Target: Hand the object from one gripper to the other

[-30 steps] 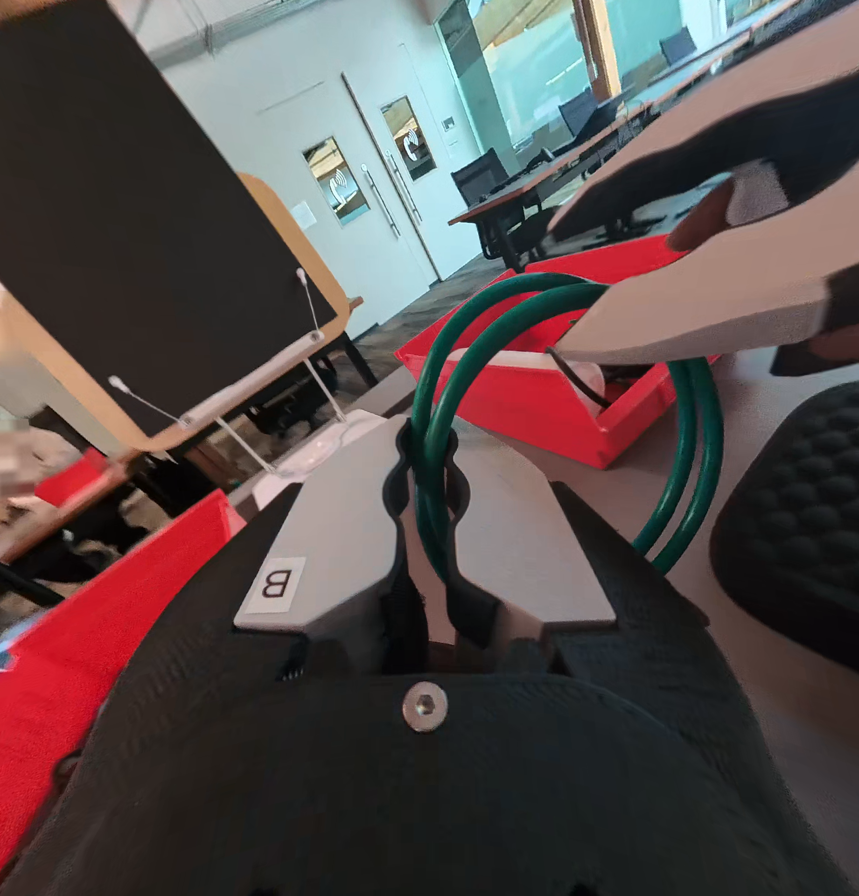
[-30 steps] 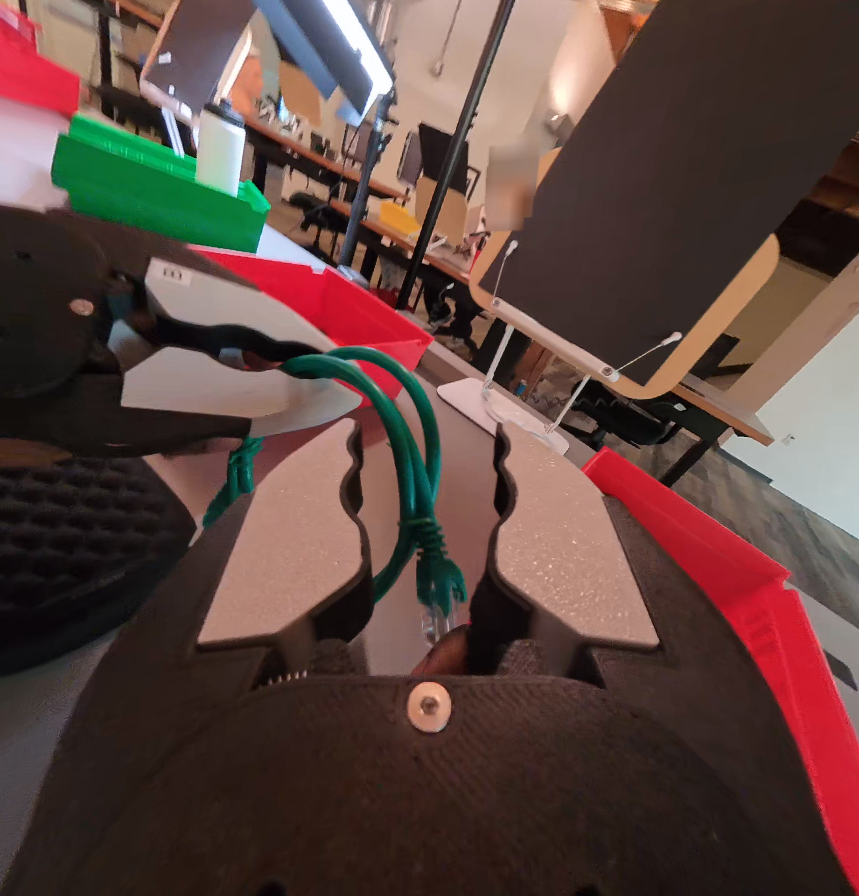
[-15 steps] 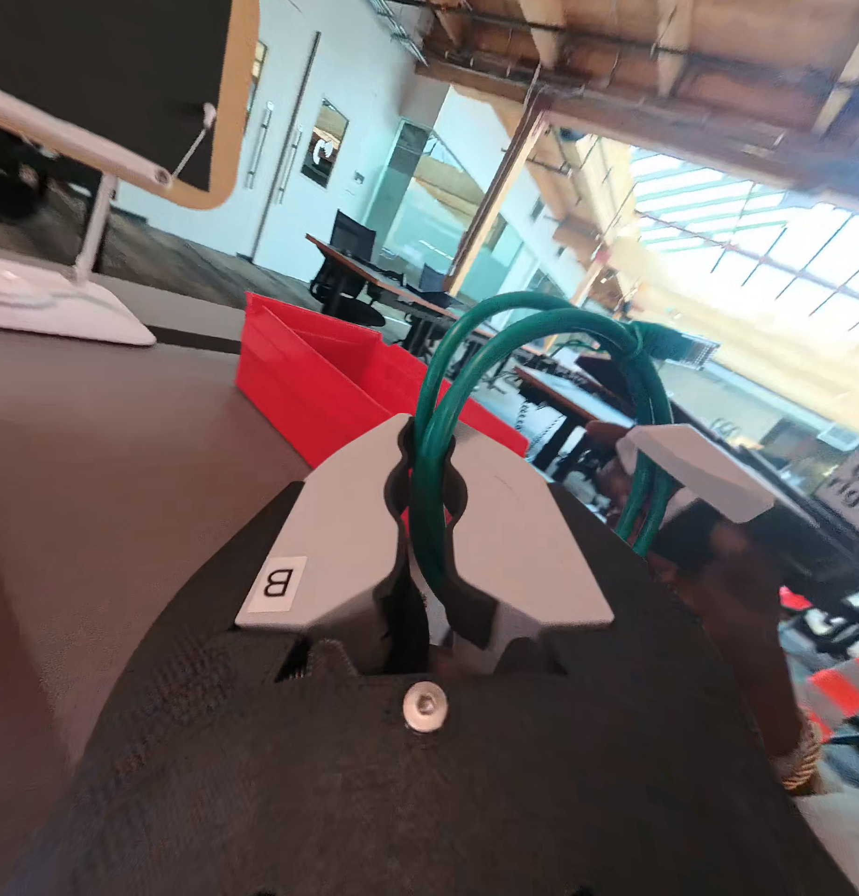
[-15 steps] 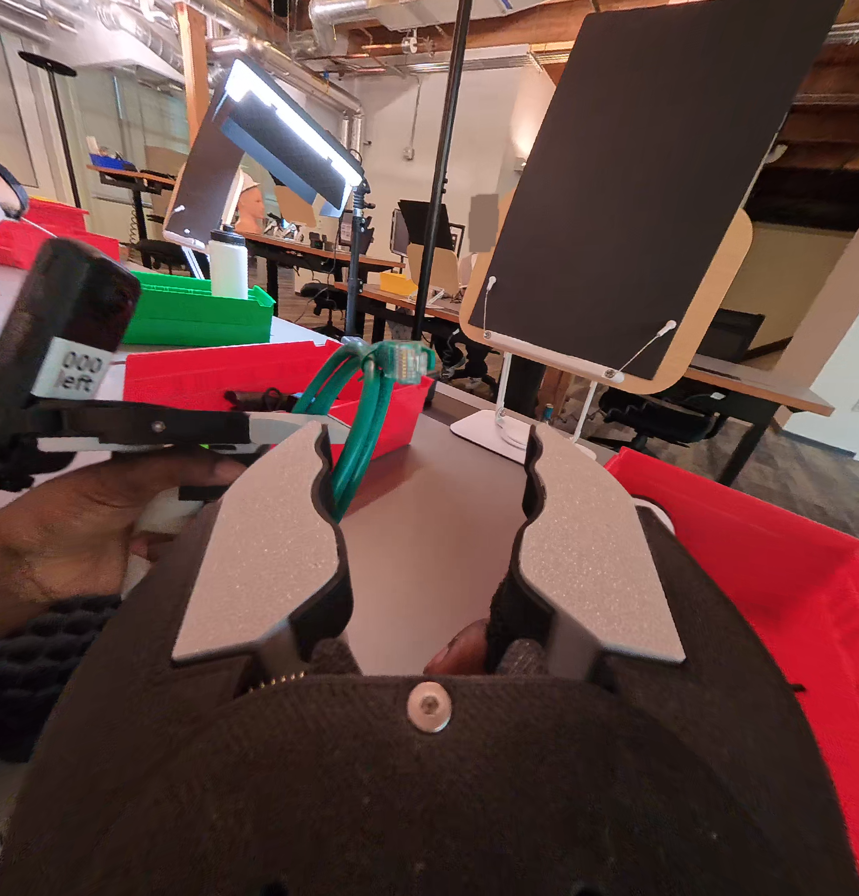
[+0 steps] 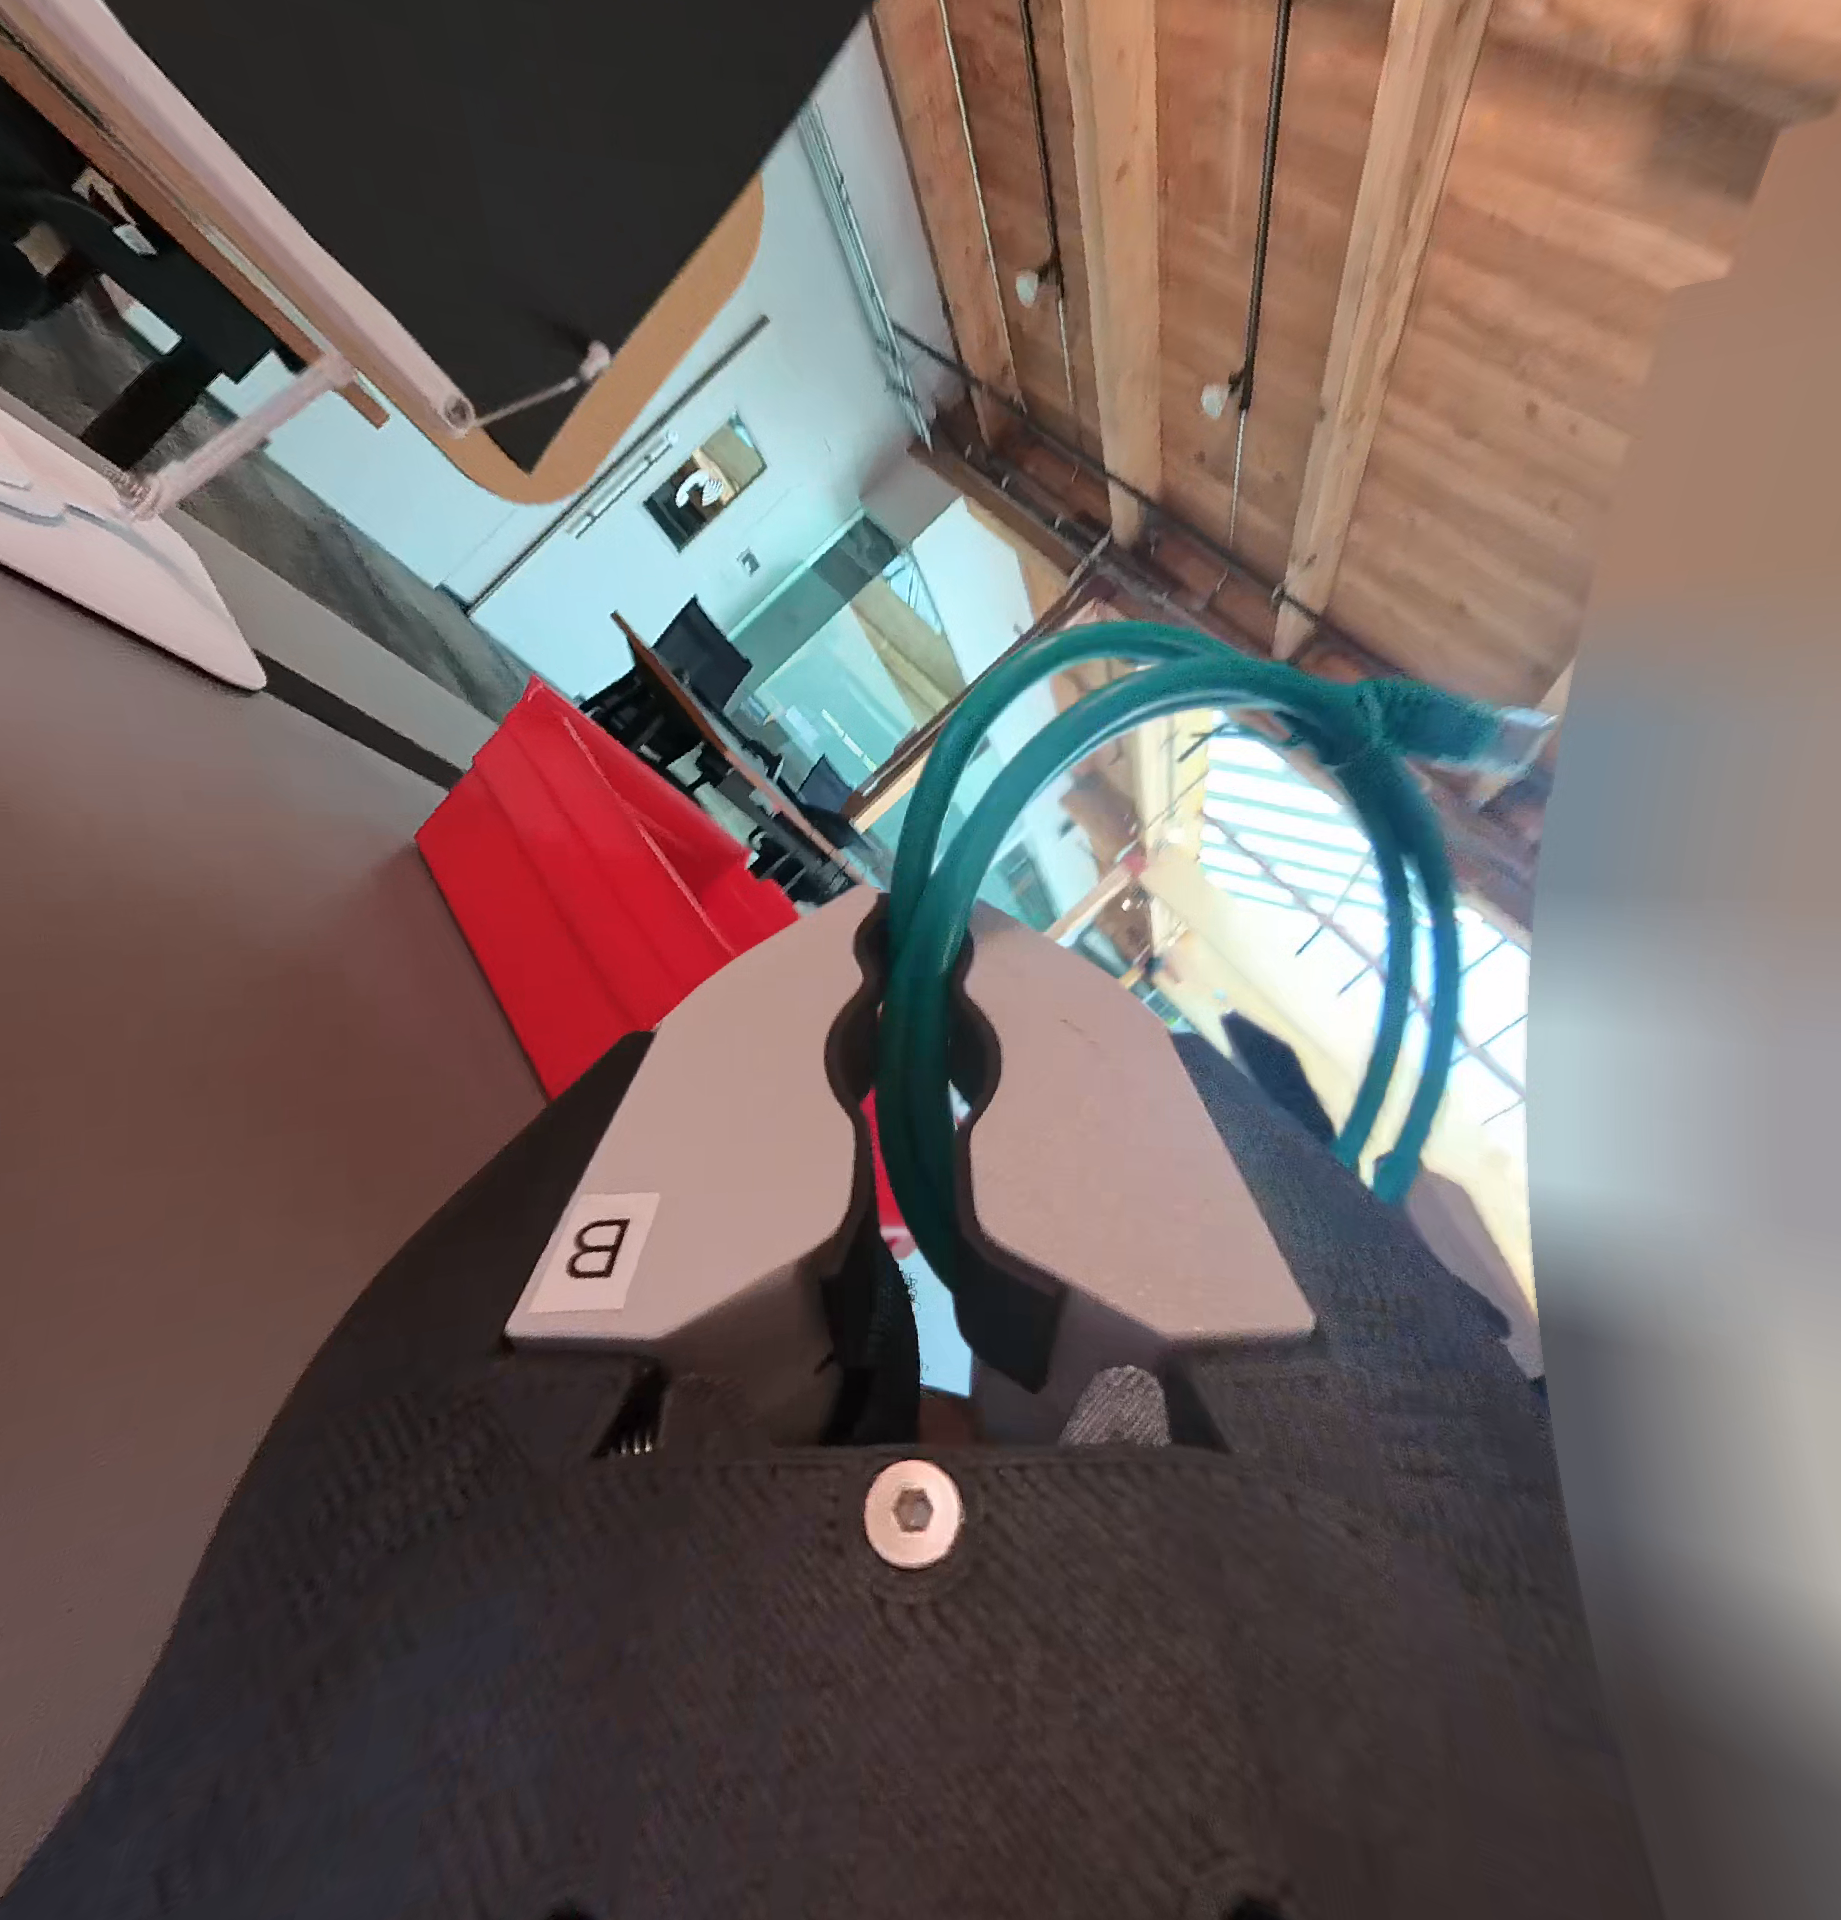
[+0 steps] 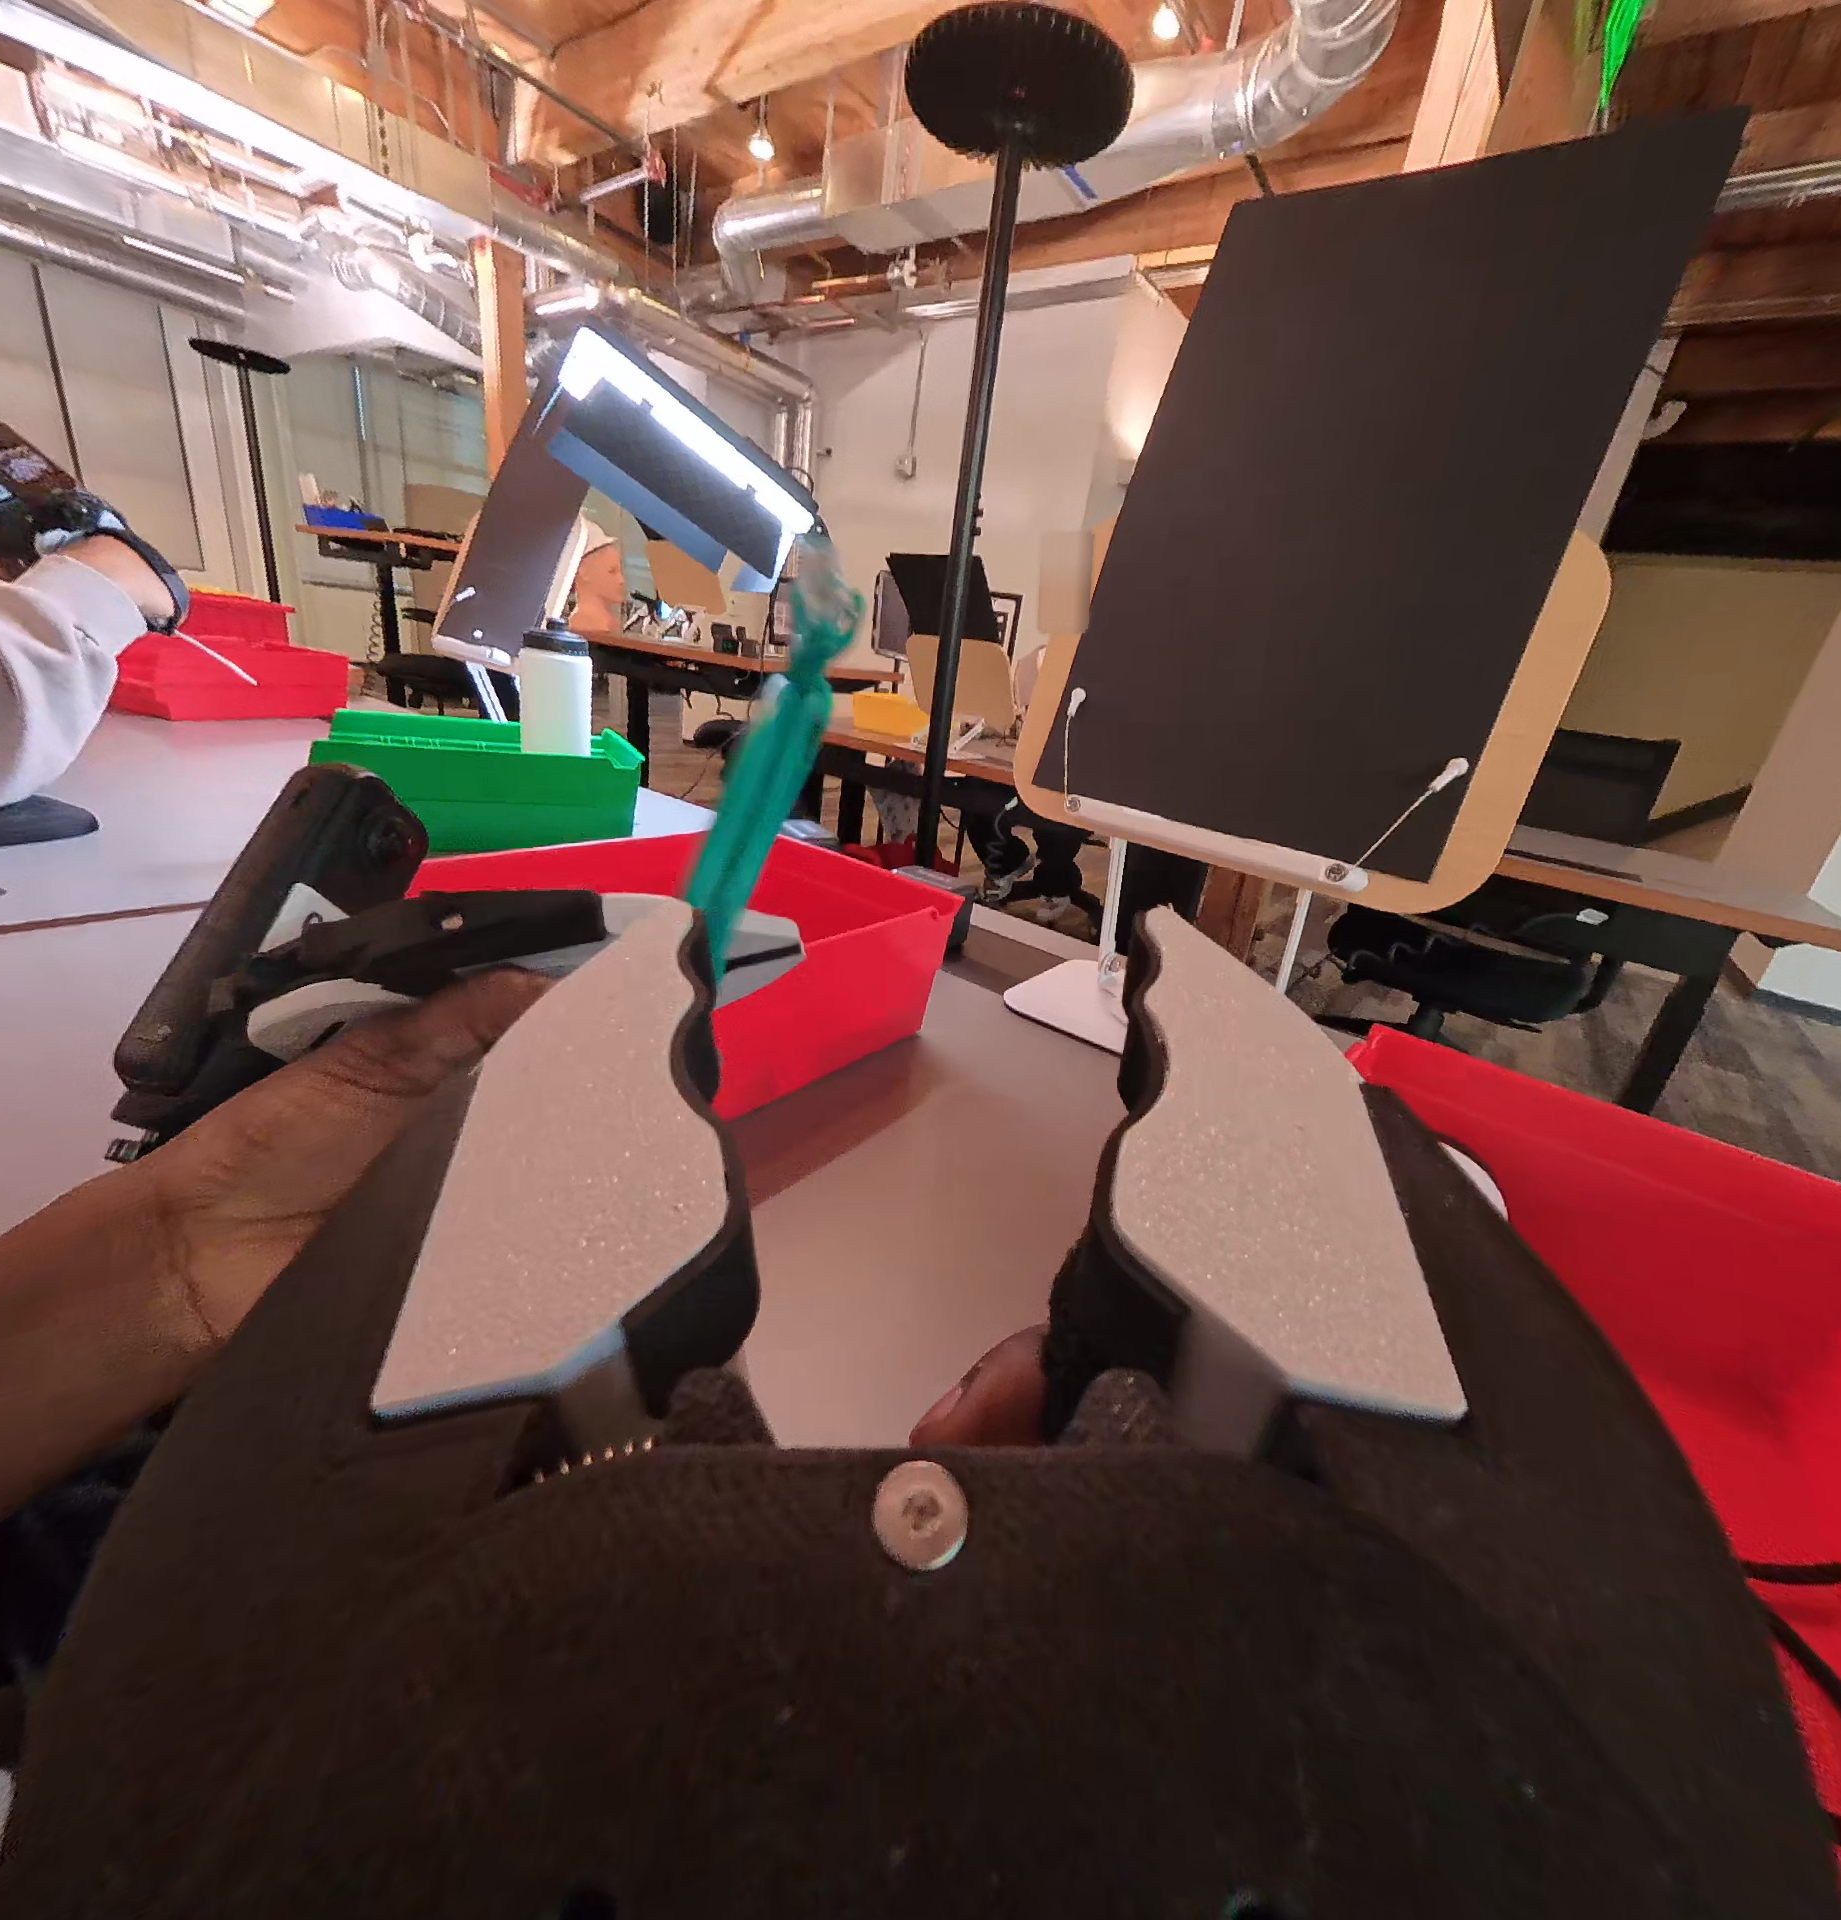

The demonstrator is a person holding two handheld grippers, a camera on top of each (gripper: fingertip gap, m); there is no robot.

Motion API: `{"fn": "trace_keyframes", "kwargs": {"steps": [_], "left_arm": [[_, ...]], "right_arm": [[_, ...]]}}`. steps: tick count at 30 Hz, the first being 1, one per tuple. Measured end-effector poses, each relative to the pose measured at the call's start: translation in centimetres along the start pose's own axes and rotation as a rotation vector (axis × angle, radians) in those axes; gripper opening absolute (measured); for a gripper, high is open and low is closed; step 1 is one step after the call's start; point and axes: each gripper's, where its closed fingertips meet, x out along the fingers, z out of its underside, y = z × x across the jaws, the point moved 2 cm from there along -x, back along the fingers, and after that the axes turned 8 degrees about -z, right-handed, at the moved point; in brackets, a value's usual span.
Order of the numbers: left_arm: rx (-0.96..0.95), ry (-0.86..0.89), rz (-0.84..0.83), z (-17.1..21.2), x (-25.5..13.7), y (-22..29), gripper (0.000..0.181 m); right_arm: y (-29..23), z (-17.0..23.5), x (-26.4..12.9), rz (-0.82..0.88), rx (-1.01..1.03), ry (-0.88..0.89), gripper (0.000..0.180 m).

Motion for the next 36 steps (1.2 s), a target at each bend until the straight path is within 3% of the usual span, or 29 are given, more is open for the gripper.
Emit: {"fn": "trace_keyframes", "kwargs": {"steps": [6, 12, 20, 26, 30, 33, 35, 36], "left_arm": [[-0.197, 0.089, 0.06, -2.6, 0.1, 0.2, 0.006], [-0.291, 0.081, 0.072, -2.1, 0.3, 0.2, 0.006], [-0.331, 0.058, 0.07, -1.0, 0.5, 0.6, 0.006], [-0.314, 0.115, 0.019, -1.5, 0.4, -0.3, 0.005], [-0.267, 0.157, -0.004, -1.7, 0.2, -0.1, 0.005], [-0.145, 0.17, -0.022, -1.1, 0.3, 0.5, 0.005], [-0.095, 0.178, -0.042, -0.9, 0.3, 0.5, 0.005], [-0.071, 0.17, -0.028, -0.9, 0.3, 0.5, 0.007]], "right_arm": [[-0.4, 0.9, 0.6, -0.031, 0.037, -0.025, 0.076], [-1.5, 2.5, 2.0, -0.079, 0.083, -0.071, 0.077], [-2.1, 2.2, 2.7, -0.092, 0.127, -0.018, 0.069], [-4.7, 0.1, 2.3, -0.238, 0.123, 0.107, 0.061], [-6.1, 0.5, 3.0, -0.276, 0.104, 0.064, 0.057], [-6.3, 1.1, 3.8, -0.224, 0.037, 0.01, 0.044], [-5.9, 1.6, 3.9, -0.189, -0.011, -0.032, 0.015], [-5.6, 1.6, 3.8, -0.172, -0.012, -0.042, 0.01]]}}
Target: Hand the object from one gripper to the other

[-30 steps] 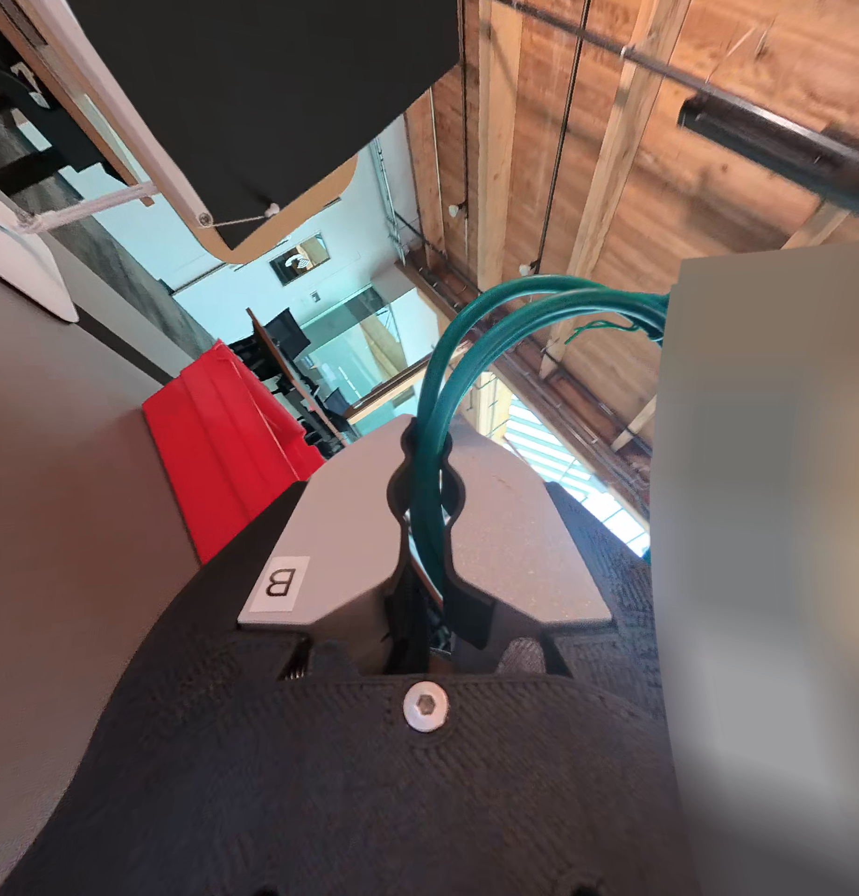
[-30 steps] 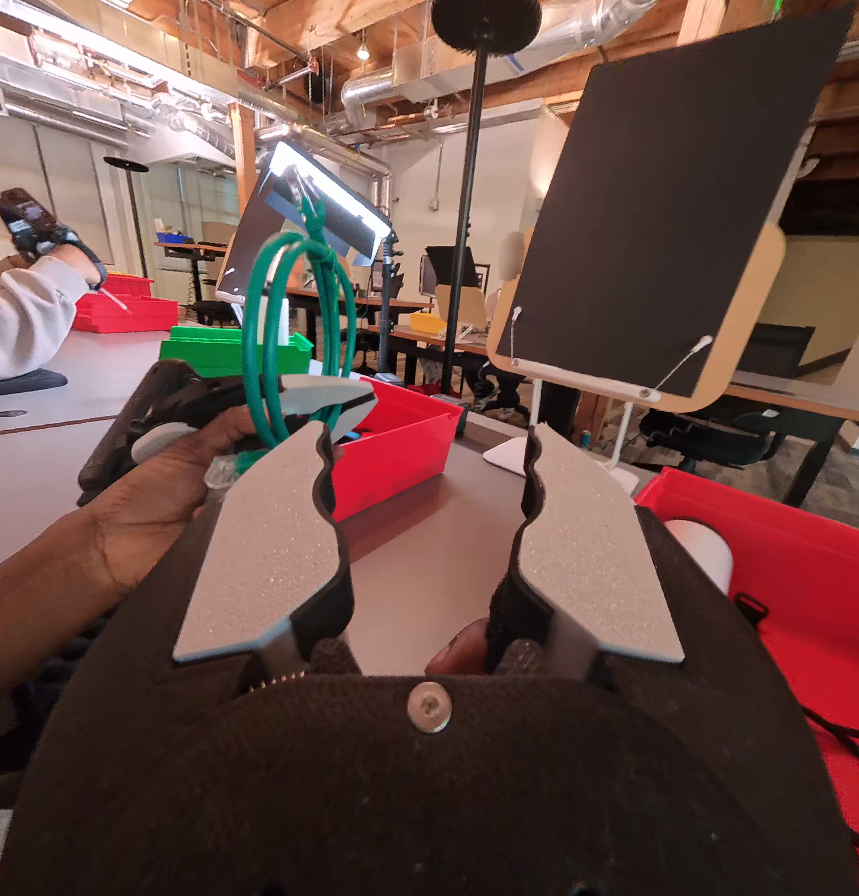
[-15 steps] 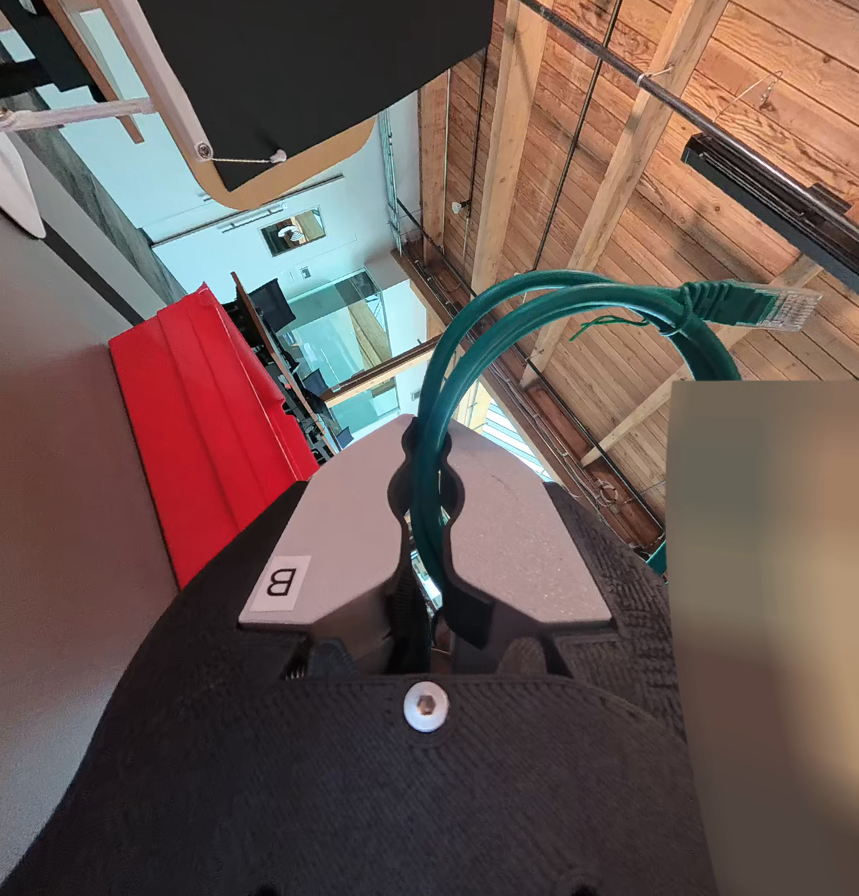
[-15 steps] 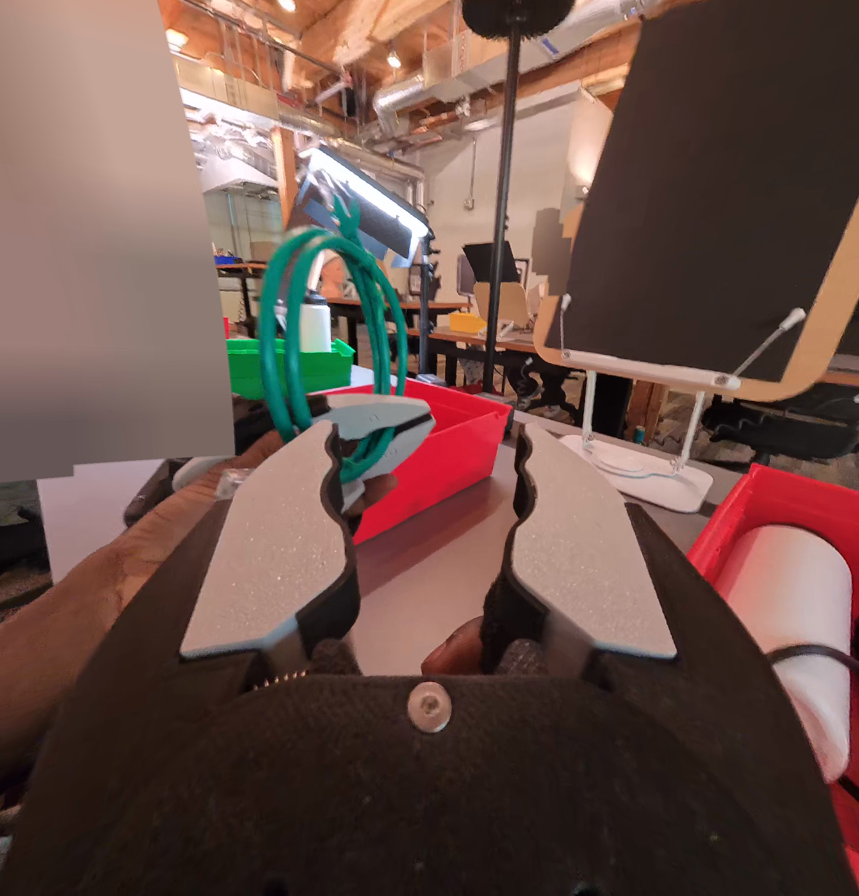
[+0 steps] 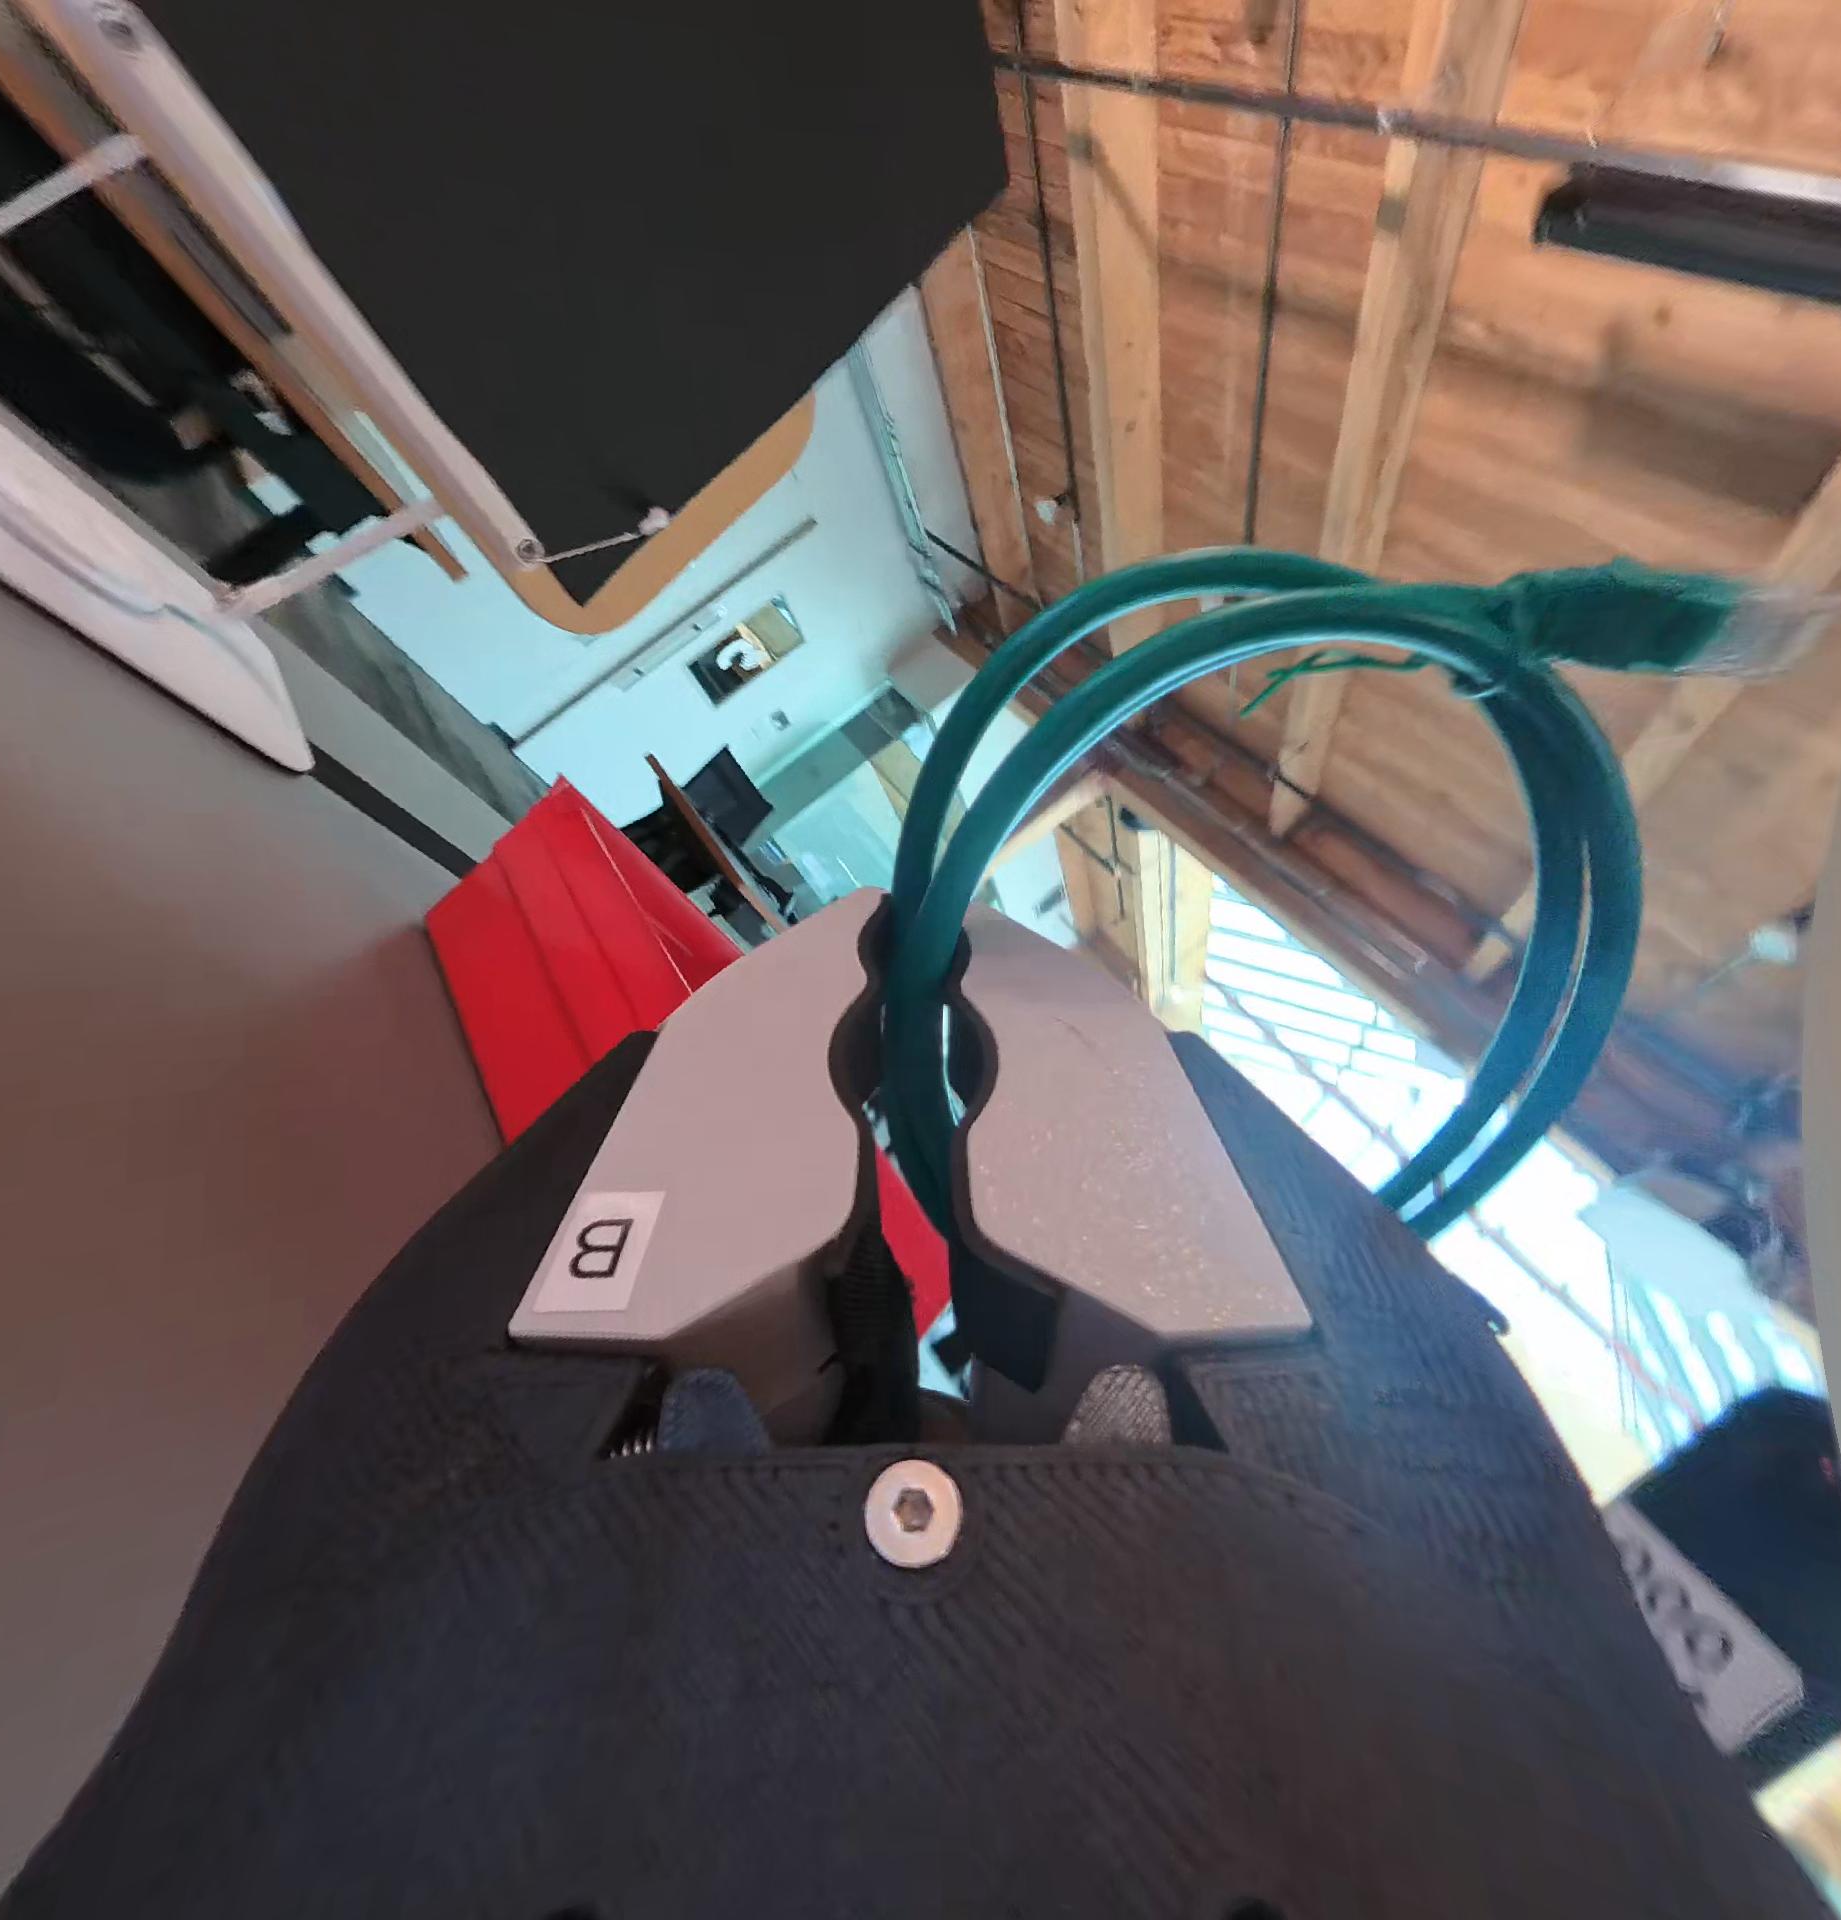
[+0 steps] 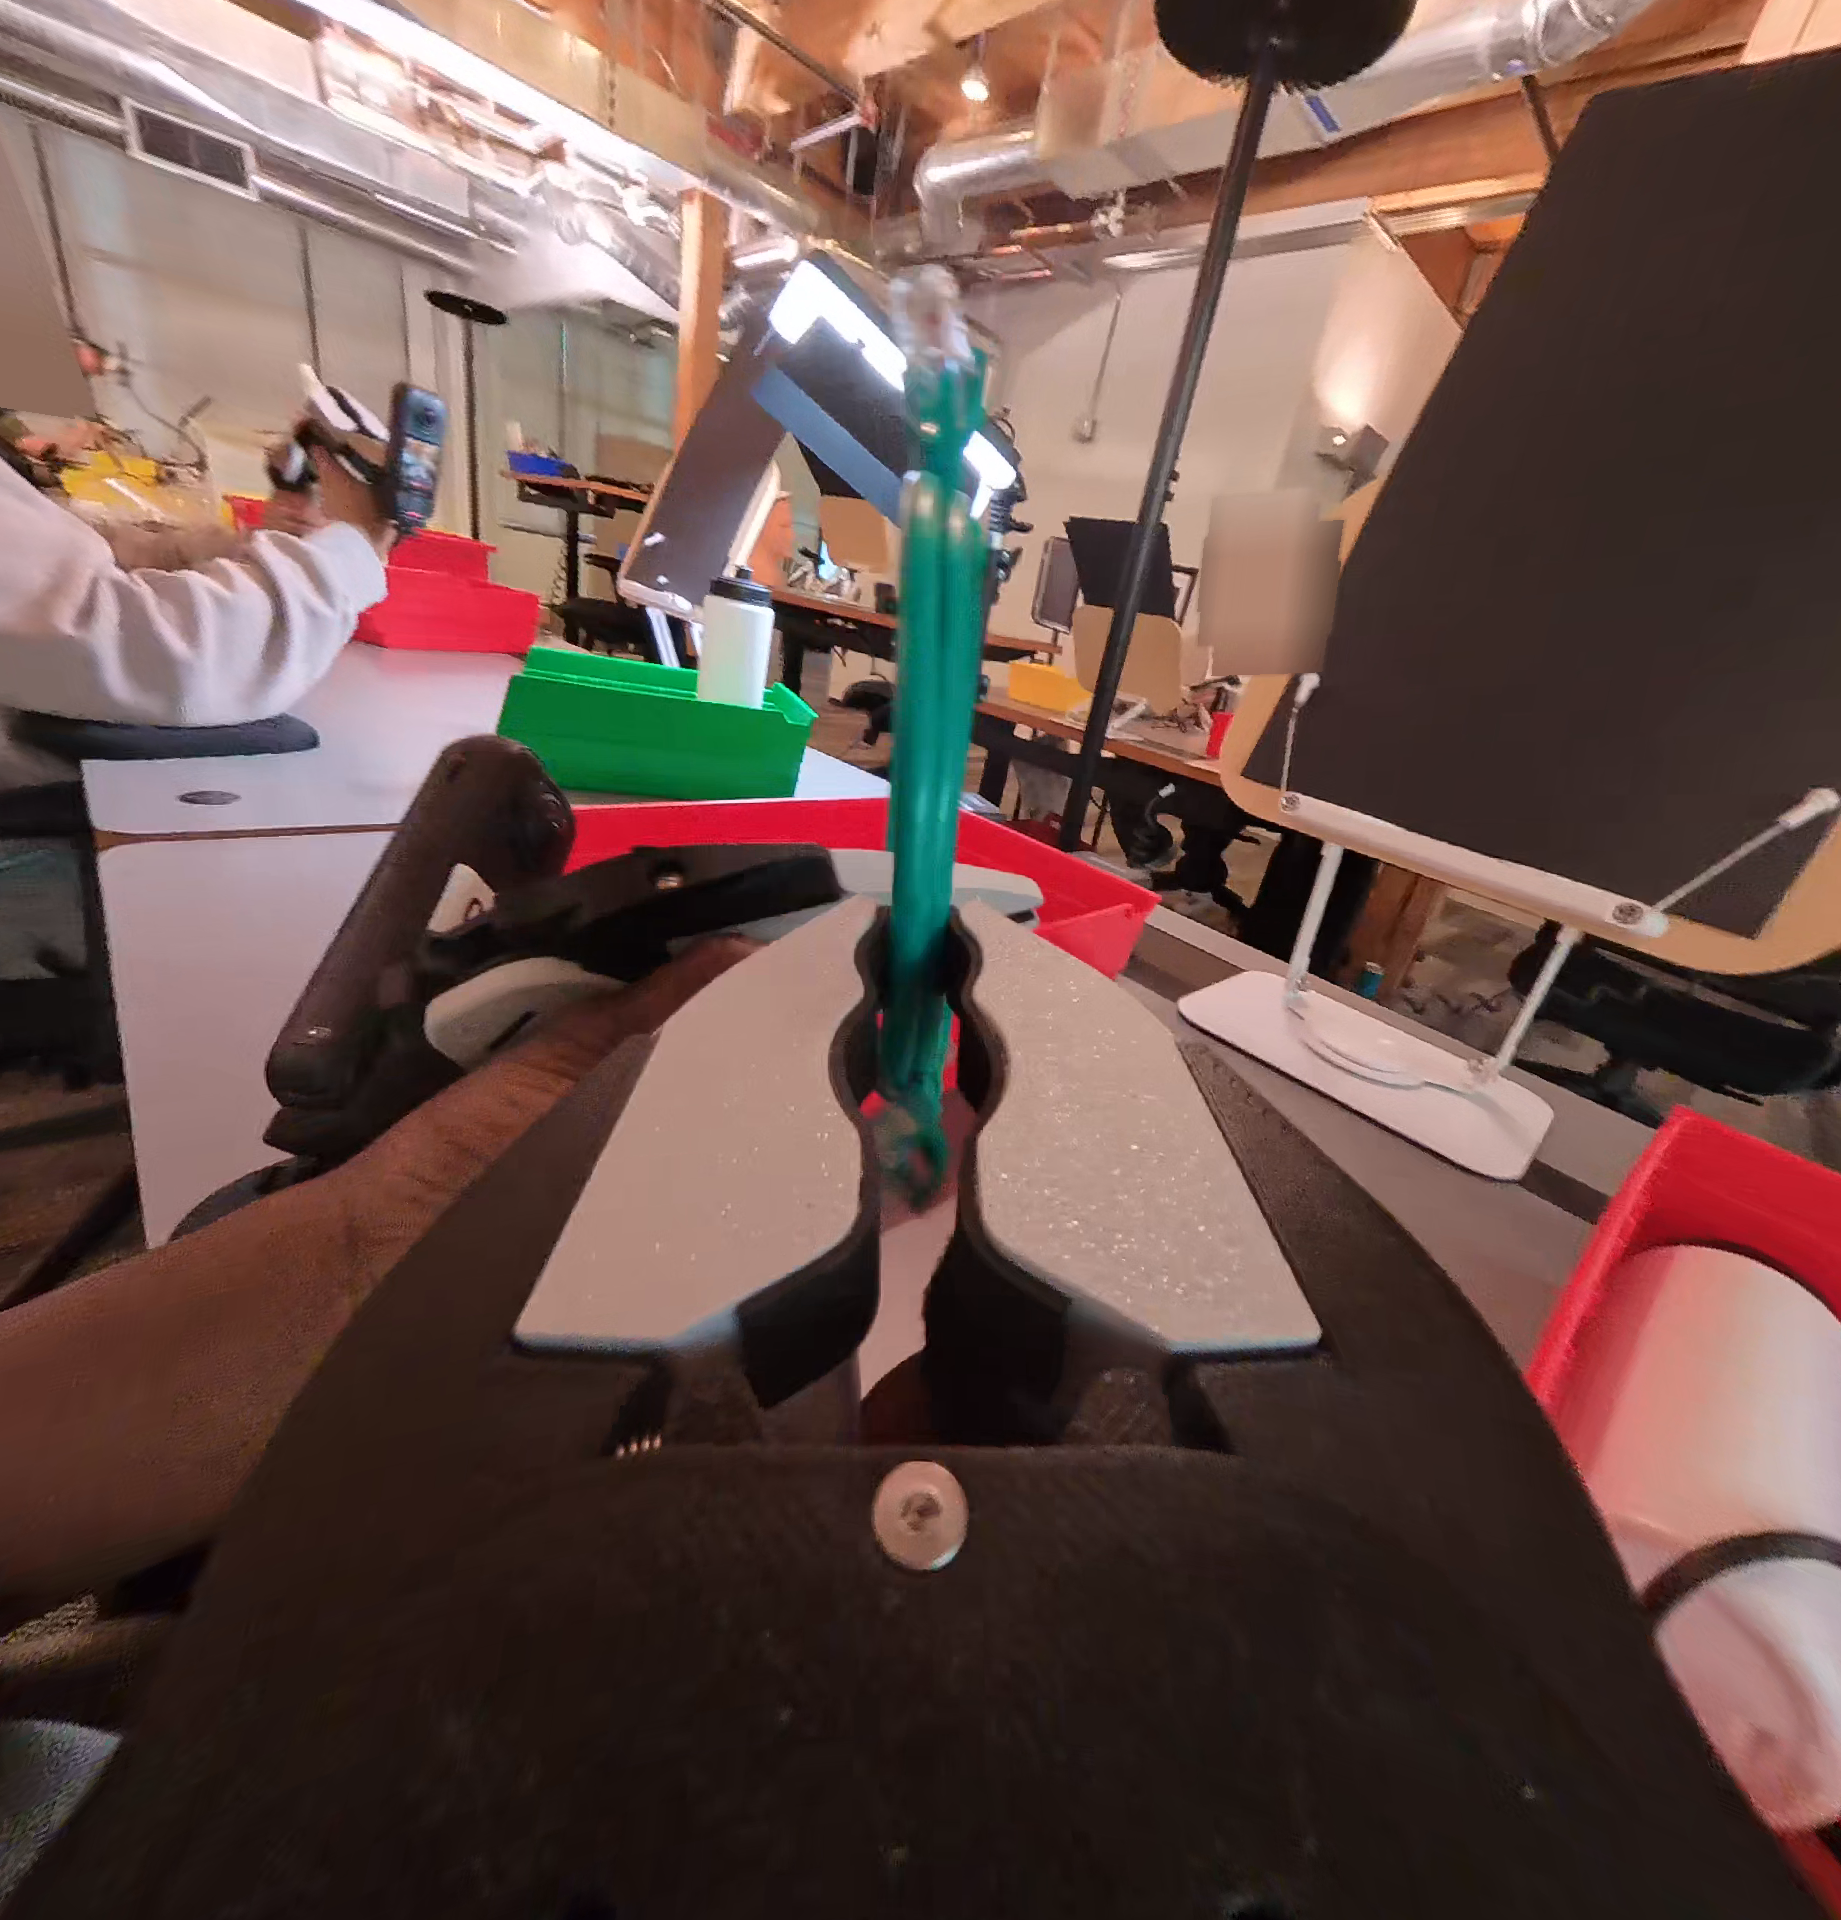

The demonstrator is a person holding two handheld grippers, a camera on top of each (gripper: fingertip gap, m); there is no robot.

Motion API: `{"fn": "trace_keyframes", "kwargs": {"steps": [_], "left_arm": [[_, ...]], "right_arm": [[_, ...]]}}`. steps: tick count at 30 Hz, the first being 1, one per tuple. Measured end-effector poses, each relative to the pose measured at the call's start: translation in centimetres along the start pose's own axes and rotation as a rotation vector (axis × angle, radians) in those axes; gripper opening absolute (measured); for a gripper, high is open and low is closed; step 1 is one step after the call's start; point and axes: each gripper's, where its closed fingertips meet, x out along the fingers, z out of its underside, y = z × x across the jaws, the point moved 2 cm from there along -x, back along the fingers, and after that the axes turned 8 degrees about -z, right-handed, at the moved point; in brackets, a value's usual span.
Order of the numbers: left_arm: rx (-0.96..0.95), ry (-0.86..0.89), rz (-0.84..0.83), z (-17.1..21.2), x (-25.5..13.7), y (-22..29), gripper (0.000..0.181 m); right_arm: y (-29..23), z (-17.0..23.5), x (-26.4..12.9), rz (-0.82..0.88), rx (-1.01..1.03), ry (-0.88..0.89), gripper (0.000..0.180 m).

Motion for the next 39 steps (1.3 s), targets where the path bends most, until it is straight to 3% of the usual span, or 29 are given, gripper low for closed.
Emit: {"fn": "trace_keyframes", "kwargs": {"steps": [3, 7, 11, 16, 19, 23, 32, 35, 39], "left_arm": [[0.151, -0.068, 0.041, 0.2, -0.1, -0.1, 0.019], [0.672, 0.011, -0.033, -1.6, -1.1, -0.1, 0.051], [1.173, 0.208, -0.15, -4.6, -2.4, 1.9, 0.059], [1.731, 0.308, -0.042, -2.1, -3.5, 5.6, 0.055], [2.003, 0.307, 0.014, 0.8, -2.9, 6.4, 0.033], [2.144, 0.214, 0.078, 3.2, -1.8, 5.6, 0.024], [2.392, 0.181, 0.067, 3.6, -1.8, 3.7, 0.021], [2.409, 0.096, 0.132, 4.4, -2.3, 3.0, 0.048], [2.375, 0.024, 0.12, 4.5, -2.2, 2.5, 0.049]], "right_arm": [[1.3, 0.2, -0.7, 0.033, 0.025, -0.031, 0.008], [2.7, 0.6, -1.6, 0.037, 0.073, -0.127, 0.005], [4.5, 0.9, -2.9, 0.173, -0.024, -0.266, 0.005], [5.5, 1.8, -4.0, 0.244, -0.11, -0.44, 0.005], [5.2, 2.8, -4.0, 0.24, -0.132, -0.539, 0.005], [4.2, 3.7, -3.6, 0.188, -0.134, -0.593, 0.005], [3.7, 4.9, -3.9, 0.155, -0.173, -0.703, 0.005], [3.4, 5.1, -4.1, 0.132, -0.198, -0.737, 0.005], [2.8, 5.4, -4.1, 0.099, -0.221, -0.77, 0.005]]}}
